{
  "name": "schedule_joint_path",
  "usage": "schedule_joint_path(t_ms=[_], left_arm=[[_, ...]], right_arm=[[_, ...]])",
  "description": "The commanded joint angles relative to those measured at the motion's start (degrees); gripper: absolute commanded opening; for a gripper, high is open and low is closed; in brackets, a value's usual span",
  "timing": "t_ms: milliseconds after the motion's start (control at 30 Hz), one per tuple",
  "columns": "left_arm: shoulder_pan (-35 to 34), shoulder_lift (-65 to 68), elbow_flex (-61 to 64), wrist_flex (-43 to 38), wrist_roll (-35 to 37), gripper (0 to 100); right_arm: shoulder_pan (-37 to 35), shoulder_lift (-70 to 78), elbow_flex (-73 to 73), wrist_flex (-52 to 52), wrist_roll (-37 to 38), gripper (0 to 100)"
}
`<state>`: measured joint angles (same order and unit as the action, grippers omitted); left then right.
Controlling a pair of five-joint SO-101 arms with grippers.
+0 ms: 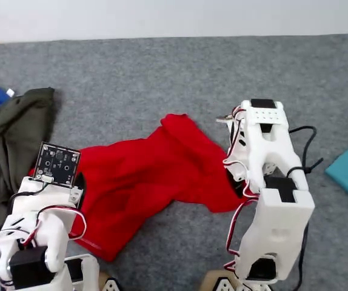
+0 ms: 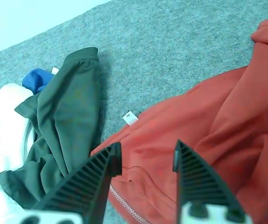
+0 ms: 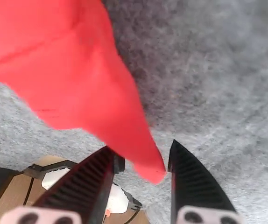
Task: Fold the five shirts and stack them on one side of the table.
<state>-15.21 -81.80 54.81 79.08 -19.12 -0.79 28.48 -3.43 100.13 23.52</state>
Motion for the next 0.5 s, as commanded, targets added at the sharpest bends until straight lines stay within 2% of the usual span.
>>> schedule_joint_path(t_ms=[0,167,333,467], left_arm=[[0.4,-0.1,0.3,-1.1,0.5,19],[0.3,-0.1,1.6,-1.2,0.5,19],[0.3,-0.1,1.3,-1.5,0.5,19],[0.3,-0.1,1.1,-1.5,0.8,19]], right_arm=[[-0.7,1.3,-0.4,0.9,0.8,15.1],[-0.5,2.6,-1.8,0.9,0.8,1.4],[-0.8,-1.5,-4.0,1.3,1.1,0.9],[-2.0,-8.0,-4.0,2.2,4.5,0.9]])
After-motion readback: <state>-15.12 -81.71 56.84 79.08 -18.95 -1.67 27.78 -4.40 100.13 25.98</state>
